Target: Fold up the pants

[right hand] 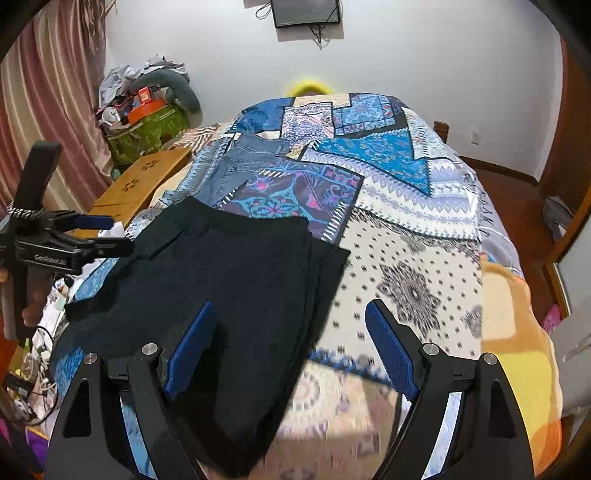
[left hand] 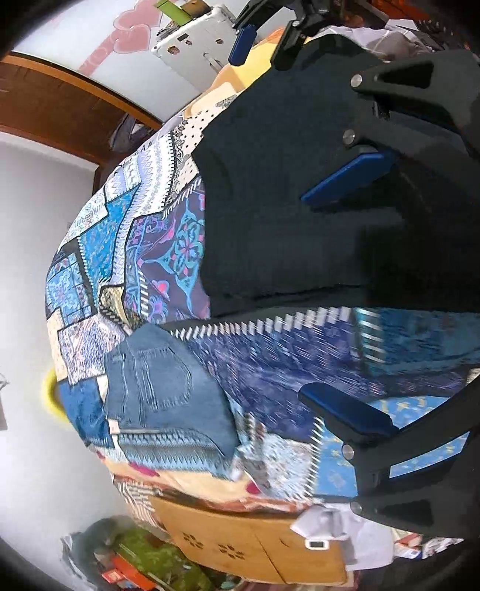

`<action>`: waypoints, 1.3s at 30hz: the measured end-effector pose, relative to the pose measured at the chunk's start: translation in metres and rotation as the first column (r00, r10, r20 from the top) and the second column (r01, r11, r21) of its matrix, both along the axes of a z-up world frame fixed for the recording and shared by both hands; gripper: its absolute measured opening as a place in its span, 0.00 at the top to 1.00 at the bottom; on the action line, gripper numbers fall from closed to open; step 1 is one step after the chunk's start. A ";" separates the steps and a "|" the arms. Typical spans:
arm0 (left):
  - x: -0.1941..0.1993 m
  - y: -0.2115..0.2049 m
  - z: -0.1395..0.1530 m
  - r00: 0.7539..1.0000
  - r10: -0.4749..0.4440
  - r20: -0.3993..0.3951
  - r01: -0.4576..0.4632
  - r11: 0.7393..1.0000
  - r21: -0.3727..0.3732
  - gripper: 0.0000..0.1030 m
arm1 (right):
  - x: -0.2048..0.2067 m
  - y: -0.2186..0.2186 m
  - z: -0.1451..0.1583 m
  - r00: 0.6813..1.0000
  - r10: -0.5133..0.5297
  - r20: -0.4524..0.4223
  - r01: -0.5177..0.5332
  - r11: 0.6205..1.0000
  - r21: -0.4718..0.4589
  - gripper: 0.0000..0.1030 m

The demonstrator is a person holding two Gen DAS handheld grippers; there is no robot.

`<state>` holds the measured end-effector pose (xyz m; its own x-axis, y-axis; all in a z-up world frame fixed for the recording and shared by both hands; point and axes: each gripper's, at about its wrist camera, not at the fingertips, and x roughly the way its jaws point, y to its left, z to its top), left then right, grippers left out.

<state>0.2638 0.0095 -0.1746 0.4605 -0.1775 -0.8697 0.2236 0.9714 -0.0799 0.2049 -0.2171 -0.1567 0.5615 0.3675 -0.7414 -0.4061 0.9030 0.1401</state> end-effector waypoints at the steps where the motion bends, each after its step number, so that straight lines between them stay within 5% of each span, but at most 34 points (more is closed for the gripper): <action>1: 0.007 -0.003 -0.003 1.000 -0.017 -0.012 0.016 1.000 -0.008 0.14 | 0.005 0.002 -0.002 1.000 0.012 -0.006 -0.012 1.000 0.002 0.21; 4: 0.024 -0.015 -0.013 0.996 -0.069 -0.063 0.066 0.997 -0.044 0.40 | 0.025 0.007 -0.009 0.998 0.044 -0.037 -0.043 0.999 0.015 0.24; 13: 0.043 -0.023 -0.023 0.991 -0.106 -0.085 0.098 0.991 -0.093 0.54 | 0.069 0.004 -0.047 0.976 0.075 -0.202 -0.057 0.994 0.094 0.63; 19: 0.033 -0.039 -0.002 0.987 -0.160 0.026 0.161 0.987 -0.027 0.70 | 0.060 0.003 -0.043 0.985 0.074 -0.158 -0.058 0.993 0.101 0.76; 24: 0.047 -0.056 0.002 0.980 -0.186 0.064 0.185 0.982 0.023 0.71 | 0.048 0.006 -0.031 0.999 0.032 -0.033 -0.031 0.999 0.021 0.82; 28: 0.067 -0.055 -0.028 0.989 -0.149 0.001 0.149 0.988 0.048 0.53 | 0.061 -0.001 -0.045 0.995 -0.001 -0.098 0.005 0.999 0.037 0.82; 33: 0.070 -0.043 -0.020 0.995 -0.095 -0.015 0.095 0.995 -0.007 0.46 | 0.064 -0.007 -0.041 0.991 -0.019 -0.136 0.027 0.998 0.053 0.77; 39: 0.050 -0.025 0.033 0.983 0.012 0.182 -0.034 0.992 0.123 0.46 | 0.040 -0.007 -0.008 0.998 -0.045 -0.032 0.046 0.999 0.014 0.69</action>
